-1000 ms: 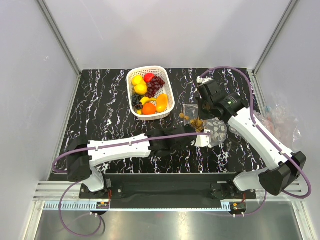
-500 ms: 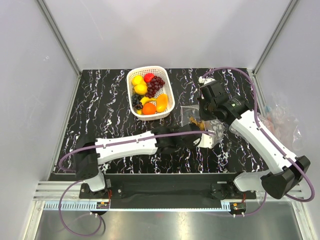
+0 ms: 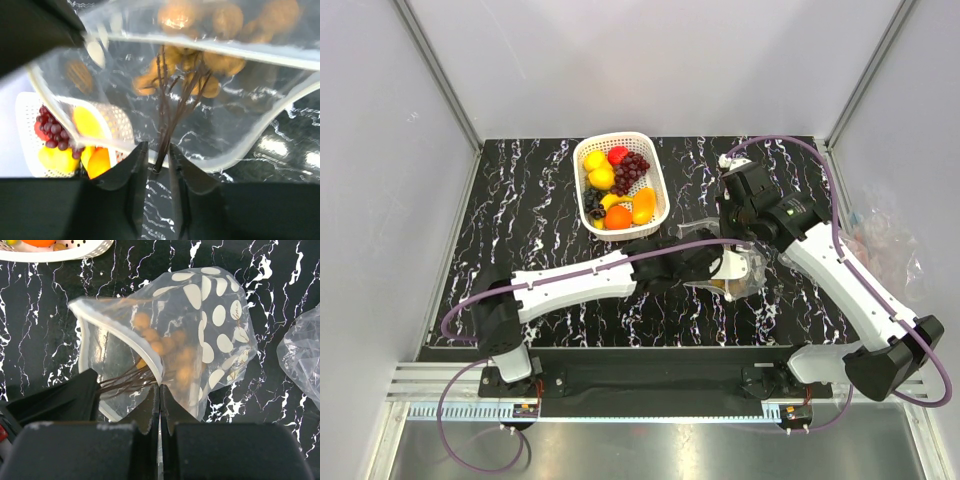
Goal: Place the food in the zip-top bag and seal the zipper
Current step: Place the fake fruit in the zipper food storage bag.
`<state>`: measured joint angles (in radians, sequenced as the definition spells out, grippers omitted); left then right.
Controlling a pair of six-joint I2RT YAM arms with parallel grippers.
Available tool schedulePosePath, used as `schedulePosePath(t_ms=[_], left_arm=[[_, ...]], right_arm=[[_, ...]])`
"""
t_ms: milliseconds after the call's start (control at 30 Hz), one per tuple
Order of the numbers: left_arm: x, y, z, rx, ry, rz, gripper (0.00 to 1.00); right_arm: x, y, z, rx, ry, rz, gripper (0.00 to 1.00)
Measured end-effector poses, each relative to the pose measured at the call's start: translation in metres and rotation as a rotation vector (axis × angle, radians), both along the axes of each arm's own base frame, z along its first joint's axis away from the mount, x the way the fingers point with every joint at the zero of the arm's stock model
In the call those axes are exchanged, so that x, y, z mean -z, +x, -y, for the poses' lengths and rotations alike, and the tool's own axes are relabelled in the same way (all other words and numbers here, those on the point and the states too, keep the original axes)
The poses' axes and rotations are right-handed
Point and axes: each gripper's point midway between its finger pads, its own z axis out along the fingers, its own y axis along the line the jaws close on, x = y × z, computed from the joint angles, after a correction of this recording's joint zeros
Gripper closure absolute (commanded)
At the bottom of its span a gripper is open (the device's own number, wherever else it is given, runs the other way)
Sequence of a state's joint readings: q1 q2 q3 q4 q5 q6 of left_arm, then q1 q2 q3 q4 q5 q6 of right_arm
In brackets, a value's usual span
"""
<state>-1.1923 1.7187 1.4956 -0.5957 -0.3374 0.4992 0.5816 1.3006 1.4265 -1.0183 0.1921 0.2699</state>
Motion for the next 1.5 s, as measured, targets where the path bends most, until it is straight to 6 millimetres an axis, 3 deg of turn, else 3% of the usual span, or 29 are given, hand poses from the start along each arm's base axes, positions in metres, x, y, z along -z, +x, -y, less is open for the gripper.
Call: schedulePosePath(t_ms=[133,300,333,400,567,767,900,1100,1400,1500], left_arm=[[-0.003,-0.004,0.009,0.019,-0.040,-0.013,0.56],[-0.008,-0.007,0.009,0.001,-0.099,-0.028,0.49],[-0.011,-0.008,0.007,-0.008,-0.121,-0.030,0.40],[-0.017,-0.008,-0.001,-0.029,-0.157,-0.033,0.35],[-0.039,-0.009,-0.035,-0.168,-0.332,-0.032,0.01],[-0.073,0.004,-0.068,-0.457,-0.670,-0.123,0.01],[-0.059,0.026,-0.085,-0.706,-0.794,-0.249,0.01],[-0.022,0.012,-0.061,-0.814,-0.847,-0.484,0.07],[-0.005,0.000,-0.031,-0.838,-0.918,-0.669,0.21],[0.009,-0.001,-0.026,-0.864,-0.897,-0.700,0.31]], right_arm=[[-0.001,0.000,0.000,-0.001,0.002,0.001,1.00],[-0.004,-0.001,0.001,0.002,0.007,0.012,1.00],[-0.005,-0.001,0.002,0.006,0.008,0.015,1.00],[-0.006,-0.001,0.002,0.010,0.009,0.018,1.00],[-0.005,-0.001,0.002,0.018,0.012,0.017,1.00],[-0.006,0.001,0.005,0.039,0.006,0.026,1.00],[-0.006,0.001,0.005,0.043,0.007,0.026,1.00],[-0.007,0.001,0.005,0.051,0.014,0.026,1.00],[-0.006,0.001,0.004,0.056,0.018,0.025,1.00],[-0.006,0.001,0.004,0.056,0.018,0.025,1.00]])
